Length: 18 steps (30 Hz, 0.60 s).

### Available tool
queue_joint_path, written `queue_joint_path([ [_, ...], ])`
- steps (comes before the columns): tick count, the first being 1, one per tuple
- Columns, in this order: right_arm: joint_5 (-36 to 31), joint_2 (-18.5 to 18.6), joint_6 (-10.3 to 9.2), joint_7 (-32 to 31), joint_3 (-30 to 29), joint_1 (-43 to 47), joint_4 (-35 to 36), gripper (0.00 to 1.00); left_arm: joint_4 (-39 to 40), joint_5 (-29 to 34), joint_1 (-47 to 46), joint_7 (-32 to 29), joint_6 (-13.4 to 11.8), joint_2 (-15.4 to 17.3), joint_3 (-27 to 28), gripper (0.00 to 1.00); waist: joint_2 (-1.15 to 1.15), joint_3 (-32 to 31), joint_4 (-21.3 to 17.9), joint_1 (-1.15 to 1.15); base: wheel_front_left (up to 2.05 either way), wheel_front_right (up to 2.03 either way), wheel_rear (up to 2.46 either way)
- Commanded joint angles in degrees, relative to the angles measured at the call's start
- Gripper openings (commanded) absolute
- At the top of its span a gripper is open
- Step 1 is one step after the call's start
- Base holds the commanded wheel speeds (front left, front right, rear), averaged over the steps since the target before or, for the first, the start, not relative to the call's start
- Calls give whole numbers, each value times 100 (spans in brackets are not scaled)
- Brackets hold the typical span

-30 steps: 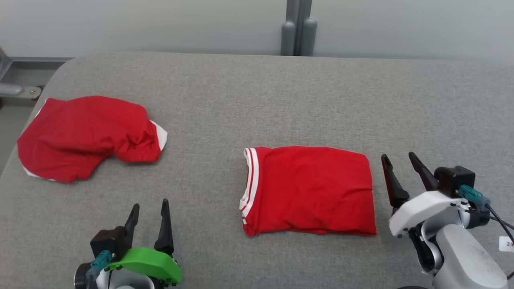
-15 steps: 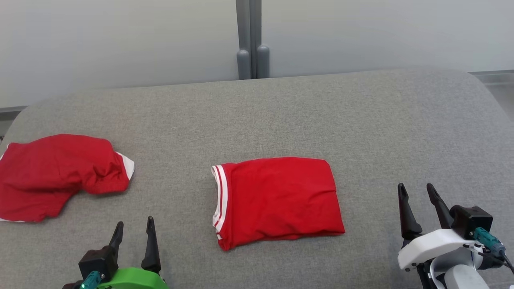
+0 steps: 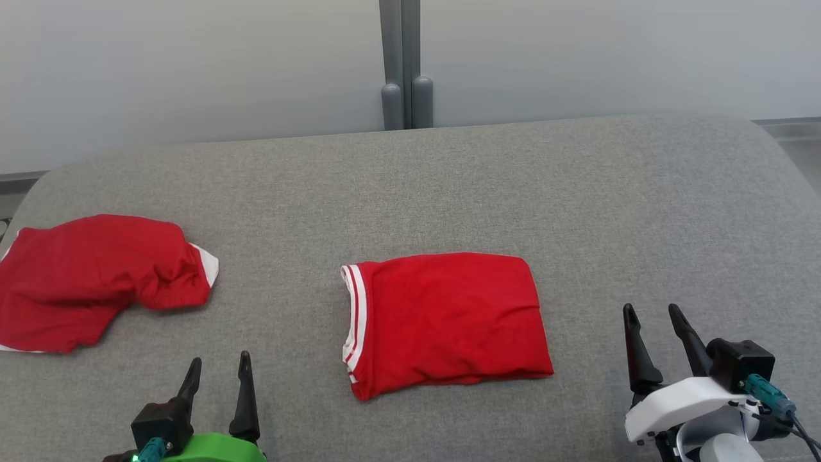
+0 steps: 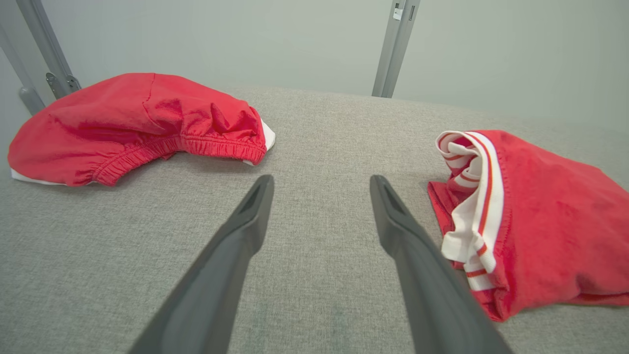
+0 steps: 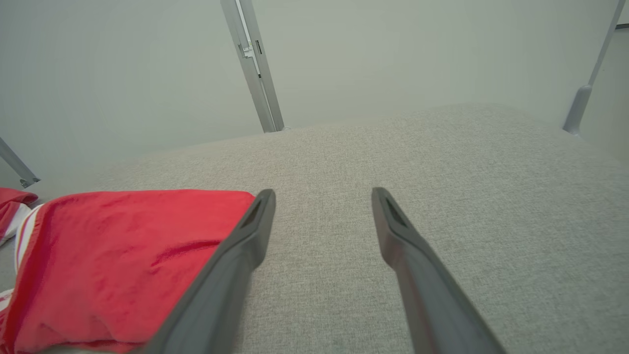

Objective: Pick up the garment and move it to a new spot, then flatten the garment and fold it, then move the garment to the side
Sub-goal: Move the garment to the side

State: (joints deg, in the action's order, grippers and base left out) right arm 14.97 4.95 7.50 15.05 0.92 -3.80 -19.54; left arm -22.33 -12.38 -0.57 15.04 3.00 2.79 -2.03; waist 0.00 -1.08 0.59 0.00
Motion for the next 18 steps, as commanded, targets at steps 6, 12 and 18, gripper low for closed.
queue_joint_path([
  [6,25,-4,-4,18,58,32,-39,100,21,33,94,14,37,25,3,100,0,7,25,0,0,0,0],
  [12,47,-11,-4,17,128,1,-85,100,25,-15,52,14,46,25,-122,100,0,55,54,0,0,0,0],
  [18,140,25,-4,18,376,-171,-277,100,69,-78,-179,14,42,25,-340,100,0,338,325,0,0,0,0],
])
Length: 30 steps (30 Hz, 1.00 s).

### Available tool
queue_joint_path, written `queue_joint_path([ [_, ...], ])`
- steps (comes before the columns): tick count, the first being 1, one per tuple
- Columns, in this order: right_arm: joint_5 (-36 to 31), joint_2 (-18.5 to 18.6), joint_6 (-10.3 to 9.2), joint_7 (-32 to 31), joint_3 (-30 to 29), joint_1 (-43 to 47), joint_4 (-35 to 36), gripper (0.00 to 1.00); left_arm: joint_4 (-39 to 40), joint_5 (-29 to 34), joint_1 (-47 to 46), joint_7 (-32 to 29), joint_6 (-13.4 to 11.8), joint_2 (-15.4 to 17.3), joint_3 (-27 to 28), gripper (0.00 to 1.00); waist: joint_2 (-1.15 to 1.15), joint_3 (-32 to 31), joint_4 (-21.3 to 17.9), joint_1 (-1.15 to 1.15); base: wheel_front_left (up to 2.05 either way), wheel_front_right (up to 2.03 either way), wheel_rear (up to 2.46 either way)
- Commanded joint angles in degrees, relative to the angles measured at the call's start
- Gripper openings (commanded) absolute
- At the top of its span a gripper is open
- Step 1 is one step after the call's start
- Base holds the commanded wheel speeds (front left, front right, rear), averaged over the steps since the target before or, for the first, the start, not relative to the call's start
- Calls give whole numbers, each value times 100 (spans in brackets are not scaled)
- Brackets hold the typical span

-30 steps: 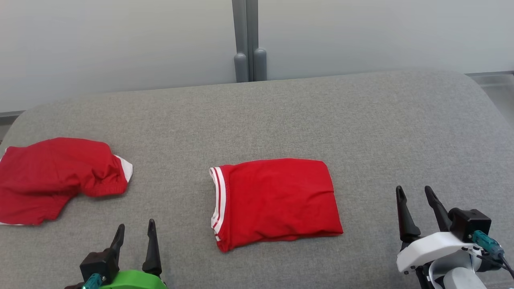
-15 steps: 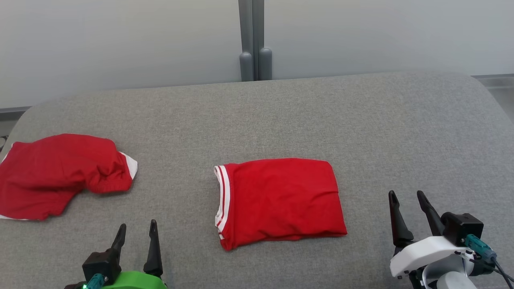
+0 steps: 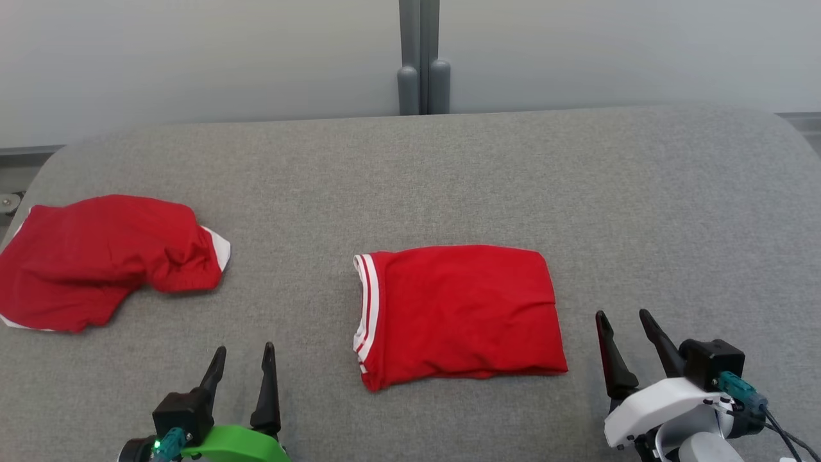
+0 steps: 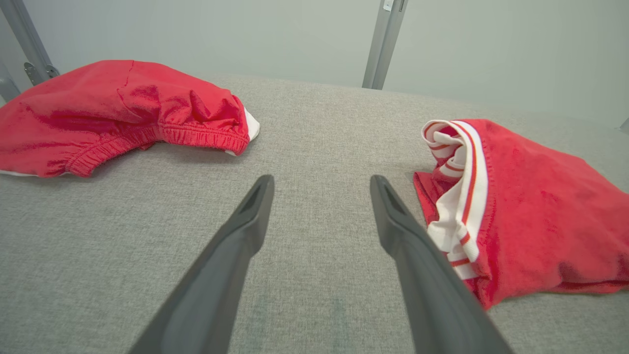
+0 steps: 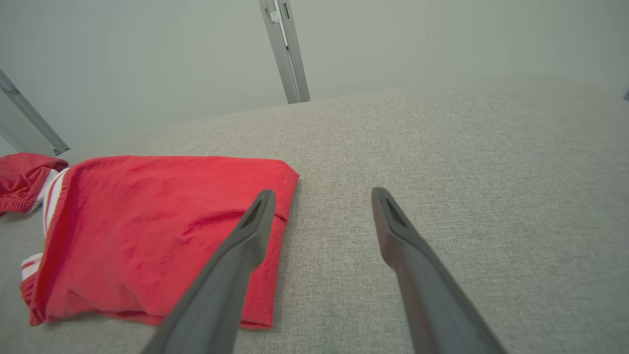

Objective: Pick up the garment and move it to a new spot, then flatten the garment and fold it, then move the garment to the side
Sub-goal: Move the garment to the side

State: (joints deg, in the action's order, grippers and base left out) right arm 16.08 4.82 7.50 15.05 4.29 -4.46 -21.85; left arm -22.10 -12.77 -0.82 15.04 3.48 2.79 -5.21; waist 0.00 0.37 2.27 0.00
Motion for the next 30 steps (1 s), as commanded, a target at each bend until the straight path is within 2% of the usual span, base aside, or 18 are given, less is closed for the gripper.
queue_joint_path([
  [1,67,56,-4,18,91,-164,-107,100,51,-80,-191,14,-15,24,-61,100,0,277,215,0,0,0,0],
  [6,325,52,-4,17,251,-543,-430,100,64,-203,-323,14,-85,27,-270,100,0,662,478,0,0,0,0],
  [11,485,73,-4,-96,589,-936,-1074,100,68,-238,-451,14,-104,24,-362,100,0,913,682,0,0,0,0],
  [19,940,10,-3,-150,982,-1289,-1875,100,49,-227,-616,14,-108,23,-410,100,0,1052,797,0,0,0,0],
  [20,995,2,-3,-160,1064,-1314,-1951,78,53,-210,-633,14,-104,23,-406,100,0,1051,797,0,0,0,0],
  [21,1057,-2,-3,-148,1125,-1343,-2003,33,66,-192,-647,14,-97,23,-404,100,0,1049,793,0,0,0,0],
  [22,1100,7,-1,-127,1184,-1369,-2043,0,80,-174,-660,13,-91,23,-414,100,0,1045,783,0,0,0,0],
  [27,1219,287,-15,-6,1125,-1426,-2120,0,101,-120,-636,14,-34,23,-443,100,0,888,558,0,0,0,0],
  [30,1244,315,-14,9,977,-1340,-2069,0,66,-63,-542,13,9,23,-454,100,0,735,277,0,0,0,0],
])
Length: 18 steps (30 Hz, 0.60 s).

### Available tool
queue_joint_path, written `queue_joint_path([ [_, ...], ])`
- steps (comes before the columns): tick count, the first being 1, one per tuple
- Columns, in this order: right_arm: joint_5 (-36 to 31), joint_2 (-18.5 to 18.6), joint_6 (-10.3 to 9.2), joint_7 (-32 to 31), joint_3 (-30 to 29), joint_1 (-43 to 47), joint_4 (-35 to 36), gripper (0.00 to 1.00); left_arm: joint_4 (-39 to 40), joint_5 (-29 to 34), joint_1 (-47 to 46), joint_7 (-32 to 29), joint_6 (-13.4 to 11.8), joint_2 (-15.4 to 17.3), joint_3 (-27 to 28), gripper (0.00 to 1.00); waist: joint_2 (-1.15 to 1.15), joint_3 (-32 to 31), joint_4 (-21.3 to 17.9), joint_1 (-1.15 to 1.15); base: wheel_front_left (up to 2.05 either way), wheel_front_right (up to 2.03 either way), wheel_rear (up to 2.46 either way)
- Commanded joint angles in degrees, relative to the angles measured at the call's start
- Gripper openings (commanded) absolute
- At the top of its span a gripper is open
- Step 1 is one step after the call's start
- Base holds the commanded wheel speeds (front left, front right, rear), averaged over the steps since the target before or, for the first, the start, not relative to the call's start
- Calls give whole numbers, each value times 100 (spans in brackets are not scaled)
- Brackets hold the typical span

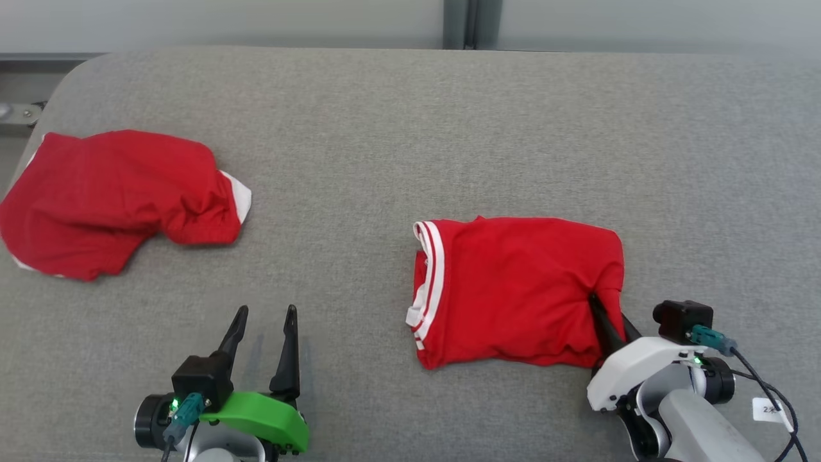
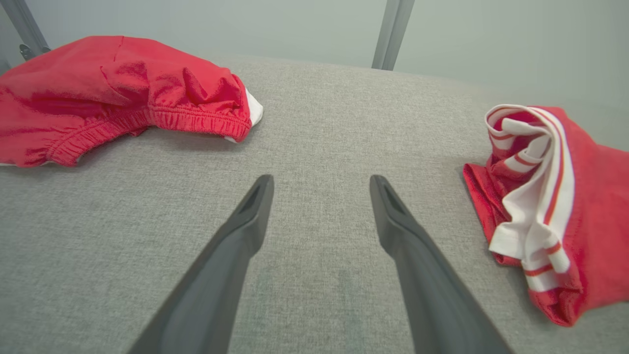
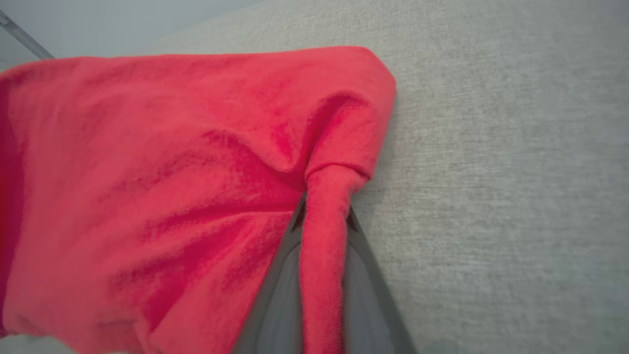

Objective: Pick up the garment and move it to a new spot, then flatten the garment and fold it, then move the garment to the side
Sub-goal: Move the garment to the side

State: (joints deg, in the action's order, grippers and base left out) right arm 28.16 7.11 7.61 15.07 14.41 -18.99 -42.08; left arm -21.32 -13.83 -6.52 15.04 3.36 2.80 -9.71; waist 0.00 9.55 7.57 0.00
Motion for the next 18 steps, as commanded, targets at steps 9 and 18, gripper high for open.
queue_joint_path([
  [9,-120,136,-19,13,-93,432,40,0,-11,48,185,14,109,22,-87,100,0,-598,-1666,0,0,0,0],
  [18,-22,27,-19,14,323,403,153,0,66,29,35,14,128,23,-303,100,0,-549,-2816,0,0,0,0],
])
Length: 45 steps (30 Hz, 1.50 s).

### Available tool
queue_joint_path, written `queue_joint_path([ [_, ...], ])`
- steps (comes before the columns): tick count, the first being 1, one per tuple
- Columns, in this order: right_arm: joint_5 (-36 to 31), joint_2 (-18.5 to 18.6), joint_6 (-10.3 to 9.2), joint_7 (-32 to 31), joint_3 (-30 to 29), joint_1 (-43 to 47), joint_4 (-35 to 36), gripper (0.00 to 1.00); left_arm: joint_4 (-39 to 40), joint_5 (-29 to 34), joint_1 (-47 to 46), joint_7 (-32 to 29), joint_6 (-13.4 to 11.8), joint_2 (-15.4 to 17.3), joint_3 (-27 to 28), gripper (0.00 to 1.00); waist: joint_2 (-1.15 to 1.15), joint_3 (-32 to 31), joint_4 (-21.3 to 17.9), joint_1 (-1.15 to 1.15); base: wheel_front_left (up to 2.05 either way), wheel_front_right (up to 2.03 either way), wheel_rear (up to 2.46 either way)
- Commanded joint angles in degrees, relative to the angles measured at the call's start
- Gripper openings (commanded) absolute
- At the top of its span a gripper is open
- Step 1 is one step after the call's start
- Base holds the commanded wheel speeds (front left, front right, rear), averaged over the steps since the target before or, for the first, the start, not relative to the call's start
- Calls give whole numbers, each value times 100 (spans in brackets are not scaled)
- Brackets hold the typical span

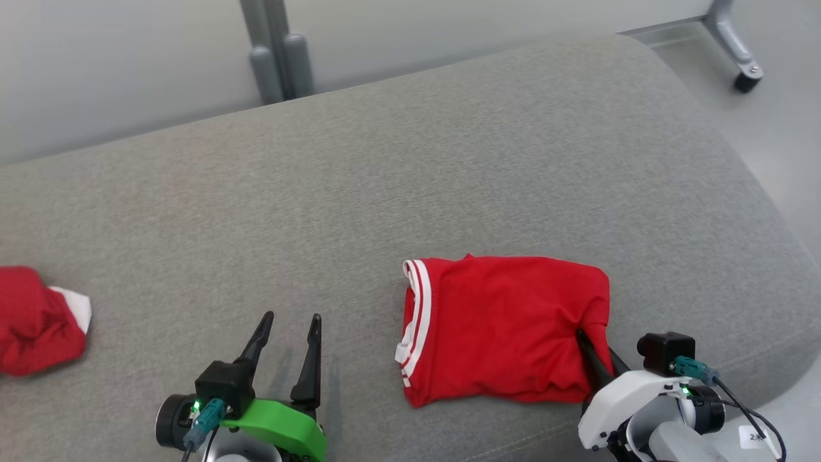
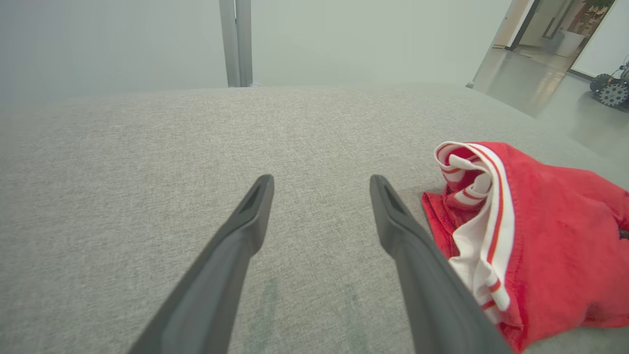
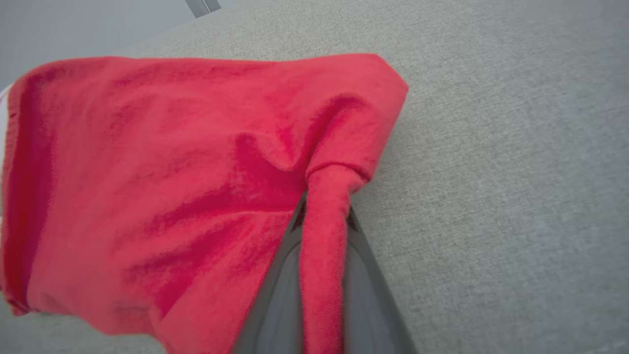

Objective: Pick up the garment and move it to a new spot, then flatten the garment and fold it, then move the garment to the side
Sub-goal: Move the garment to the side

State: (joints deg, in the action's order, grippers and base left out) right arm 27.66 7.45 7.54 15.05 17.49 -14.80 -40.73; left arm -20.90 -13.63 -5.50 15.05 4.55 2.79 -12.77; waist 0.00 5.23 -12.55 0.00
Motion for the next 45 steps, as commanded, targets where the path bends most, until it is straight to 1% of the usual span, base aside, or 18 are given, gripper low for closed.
queue_joint_path([
  [1,43,-16,-12,16,67,-49,30,0,44,21,-91,13,9,25,-30,100,0,-90,-869,0,0,0,0],
  [4,58,-20,-12,17,201,-137,49,0,107,23,-178,13,36,26,-112,100,0,25,-956,0,0,0,0],
  [7,64,-18,-12,17,351,-325,83,0,209,-98,-340,13,-5,27,-126,100,0,262,-880,0,0,0,0],
  [11,34,51,-12,17,453,-778,123,0,309,84,-644,12,30,29,-227,100,0,706,-590,0,0,0,0],
  [12,34,51,-12,17,453,-778,123,0,309,84,-644,12,30,29,-227,100,0,706,-590,0,0,0,0],
  [17,-73,219,-12,17,210,-1586,145,0,382,388,-1041,12,84,34,-243,100,0,1369,-134,0,0,0,0],
  [21,-235,459,-12,17,-131,-2306,-25,0,445,607,-1282,12,116,56,-182,100,0,1892,202,0,0,0,0],
  [24,-309,724,-12,17,-524,-2832,-272,0,505,737,-1410,12,140,87,-131,100,0,2228,407,0,0,0,0],
  [29,-542,1257,-12,17,-1214,-3509,-898,0,643,873,-1558,13,161,100,-90,100,0,2601,674,0,0,0,0],
  [30,-655,1483,-12,17,-1475,-3652,-1174,0,695,909,-1581,12,169,108,-61,100,0,2670,742,0,0,0,0],
  [35,-1018,1995,-12,17,-2287,-3644,-1746,0,848,988,-1579,12,164,107,30,100,0,2720,858,0,0,0,0],
  [38,-1279,2182,-12,18,-2775,-3459,-1973,0,893,1012,-1539,13,172,103,55,100,0,2662,908,0,0,0,0],
  [40,-1455,2179,-12,18,-3040,-3360,-2012,0,897,1010,-1493,13,177,103,92,100,0,2604,912,0,0,0,0],
  [41,-1548,2149,-12,18,-3161,-3313,-2027,19,896,1005,-1464,13,180,105,107,100,0,2578,909,0,0,0,0],
  [42,-1645,2142,-12,18,-3282,-3284,-2012,99,893,1003,-1444,13,184,110,117,100,0,2558,907,0,0,0,0],
  [45,-1959,2066,-12,18,-3629,-3229,-1899,100,864,1007,-1405,13,193,118,153,100,0,2502,898,0,0,0,0],
])
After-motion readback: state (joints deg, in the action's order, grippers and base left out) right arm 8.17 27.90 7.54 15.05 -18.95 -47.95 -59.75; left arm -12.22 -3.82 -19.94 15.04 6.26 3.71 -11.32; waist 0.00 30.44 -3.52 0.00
